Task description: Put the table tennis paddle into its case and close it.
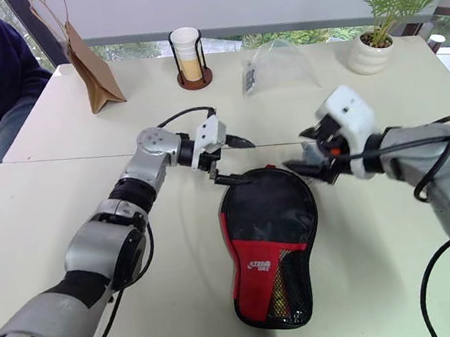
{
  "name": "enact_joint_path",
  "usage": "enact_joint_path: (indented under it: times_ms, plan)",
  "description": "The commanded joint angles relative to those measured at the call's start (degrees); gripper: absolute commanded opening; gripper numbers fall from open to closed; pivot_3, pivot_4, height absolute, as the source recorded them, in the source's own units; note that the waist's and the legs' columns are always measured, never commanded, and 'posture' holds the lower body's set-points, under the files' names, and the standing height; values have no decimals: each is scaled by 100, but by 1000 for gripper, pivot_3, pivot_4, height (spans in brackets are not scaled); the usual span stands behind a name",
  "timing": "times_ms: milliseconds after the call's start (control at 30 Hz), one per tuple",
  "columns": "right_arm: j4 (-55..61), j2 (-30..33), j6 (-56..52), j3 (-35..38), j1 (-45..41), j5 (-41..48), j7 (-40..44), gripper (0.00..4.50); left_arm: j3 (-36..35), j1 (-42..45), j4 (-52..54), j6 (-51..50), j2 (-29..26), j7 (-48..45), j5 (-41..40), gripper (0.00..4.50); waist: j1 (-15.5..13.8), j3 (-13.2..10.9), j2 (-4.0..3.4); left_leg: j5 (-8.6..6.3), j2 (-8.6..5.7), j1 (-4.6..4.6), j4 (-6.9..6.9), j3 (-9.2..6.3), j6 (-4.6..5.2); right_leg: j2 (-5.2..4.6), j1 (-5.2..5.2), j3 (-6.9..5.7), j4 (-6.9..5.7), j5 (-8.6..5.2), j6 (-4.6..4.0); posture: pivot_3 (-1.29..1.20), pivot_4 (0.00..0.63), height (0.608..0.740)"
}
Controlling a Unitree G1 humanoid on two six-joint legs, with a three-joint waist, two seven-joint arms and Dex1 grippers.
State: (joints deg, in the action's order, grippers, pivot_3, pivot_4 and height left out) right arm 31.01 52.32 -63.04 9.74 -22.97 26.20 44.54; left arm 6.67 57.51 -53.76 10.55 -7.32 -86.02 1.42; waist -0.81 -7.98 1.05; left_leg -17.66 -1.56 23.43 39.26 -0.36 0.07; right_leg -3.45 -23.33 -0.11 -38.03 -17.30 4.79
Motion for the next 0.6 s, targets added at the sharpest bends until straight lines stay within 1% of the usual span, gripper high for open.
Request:
enact_joint_path:
  times_ms: [33,100,167,267,400,600]
  plan:
    - [-561,222,328,46,-188,-157,-6,3618,381,-635,1706,-720,-56,-290,-338,4423,11,0,0,-4,0,0,0,1,6,0,0,3,-1,0,0,0,150,740]
    - [-945,241,394,-89,-233,-234,-38,3618,599,-1059,2398,-998,-101,-229,-375,4423,17,1,-1,-3,1,-1,0,1,6,0,0,5,0,0,0,0,150,740]
    - [-1223,274,586,-268,-192,-341,17,3618,771,-1341,2873,-1270,-120,-133,-421,4423,15,1,-2,1,1,-2,-1,1,-2,0,-1,6,-3,0,0,0,150,740]
    - [-1639,265,807,-509,-189,-478,92,3618,1028,-1612,3256,-1474,-143,7,-420,4423,9,1,-2,1,1,-2,0,2,0,1,-1,6,-3,0,0,0,150,740]
    - [-2138,254,1034,-813,-208,-601,256,3618,1323,-1785,3273,-1437,-173,322,-281,4423,8,1,-3,-7,1,-2,1,3,13,1,2,5,-1,0,0,0,150,740]
    - [-2803,168,1199,-1124,-298,-829,280,3618,1665,-1878,2885,-1170,-211,752,-83,4423,8,0,-5,-7,1,-4,1,4,14,1,1,5,-1,0,0,0,150,740]
